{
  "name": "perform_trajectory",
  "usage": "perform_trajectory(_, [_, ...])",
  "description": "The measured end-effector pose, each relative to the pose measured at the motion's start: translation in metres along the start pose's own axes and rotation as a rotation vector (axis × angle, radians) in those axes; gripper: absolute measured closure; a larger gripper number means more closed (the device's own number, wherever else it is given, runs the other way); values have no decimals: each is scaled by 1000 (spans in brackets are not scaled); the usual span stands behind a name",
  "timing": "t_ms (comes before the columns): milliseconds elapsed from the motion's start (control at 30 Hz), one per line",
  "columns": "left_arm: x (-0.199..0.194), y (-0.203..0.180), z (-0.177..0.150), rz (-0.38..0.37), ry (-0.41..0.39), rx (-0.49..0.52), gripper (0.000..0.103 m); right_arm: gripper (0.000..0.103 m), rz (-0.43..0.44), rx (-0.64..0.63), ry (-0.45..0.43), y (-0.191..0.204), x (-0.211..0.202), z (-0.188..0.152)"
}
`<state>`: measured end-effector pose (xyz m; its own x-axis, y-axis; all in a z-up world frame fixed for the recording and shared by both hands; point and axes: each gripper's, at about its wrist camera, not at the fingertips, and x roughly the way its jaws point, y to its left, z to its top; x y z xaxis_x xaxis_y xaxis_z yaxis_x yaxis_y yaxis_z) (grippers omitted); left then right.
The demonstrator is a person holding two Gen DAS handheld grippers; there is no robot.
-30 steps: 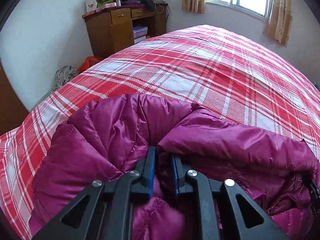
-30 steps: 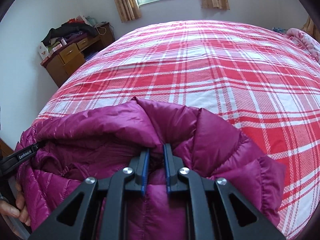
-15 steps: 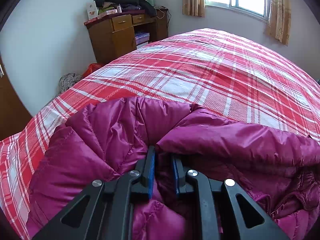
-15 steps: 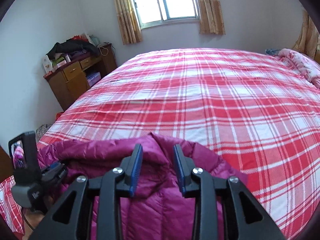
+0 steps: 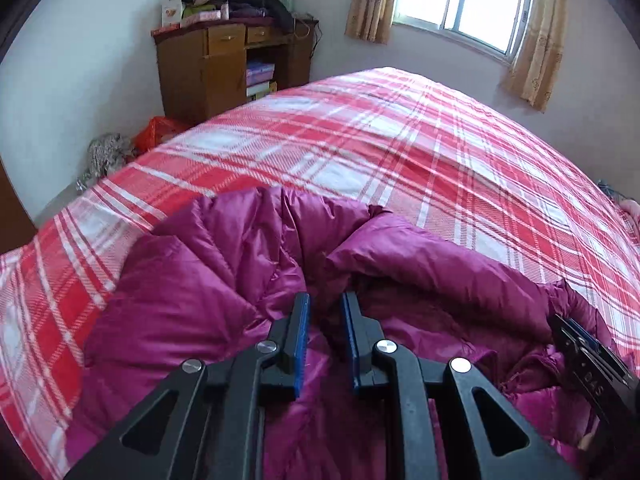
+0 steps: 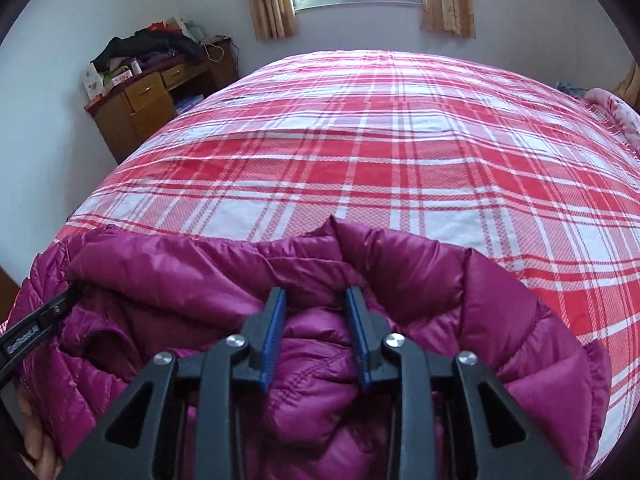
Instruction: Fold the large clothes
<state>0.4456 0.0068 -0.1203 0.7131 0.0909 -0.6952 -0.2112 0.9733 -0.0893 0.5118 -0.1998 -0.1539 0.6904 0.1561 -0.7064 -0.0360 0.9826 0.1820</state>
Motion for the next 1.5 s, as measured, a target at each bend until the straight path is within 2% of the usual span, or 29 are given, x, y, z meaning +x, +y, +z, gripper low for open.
perform_trajectory(100, [-30,-14,13,-37,-107,48,86,70,-9,-7,-7,2,-1,0])
perform_trajectory(200, [-31,-40,42,-63,-144,111,80,70,-25,-22,-11,6,-2,-1])
perform_trajectory(300, [3,-59,54,-33,-77,149,78,70,-29,-26,-15,6,-2,-1])
perform_trajectory(433, [64,-54,27,33,89,144,78,70,-33,-30,-16,6,-2,-1])
perform_trajectory(533, [65,-45,16,-5,51,115,78,69,-34,-36,-17,7,-1,0])
perform_trajectory(733, [68,-60,15,82,41,186,78,68,-54,-52,-20,11,0,0])
perform_trajectory(900, [69,-54,17,58,39,161,78,68,-61,-58,-22,12,-1,0])
perform_trajectory(1100, [70,-56,18,61,37,164,78,68,-62,-59,-22,12,0,0])
perform_trajectory(1300, [62,-40,20,-49,40,83,78,66,-64,-71,-28,14,-1,1])
perform_trajectory(1433, [20,-25,12,-119,43,74,78,53,-78,-109,-10,20,-4,0])
perform_trajectory(1500, [-8,-18,5,-143,32,105,78,44,-116,-132,-26,21,-22,-5])
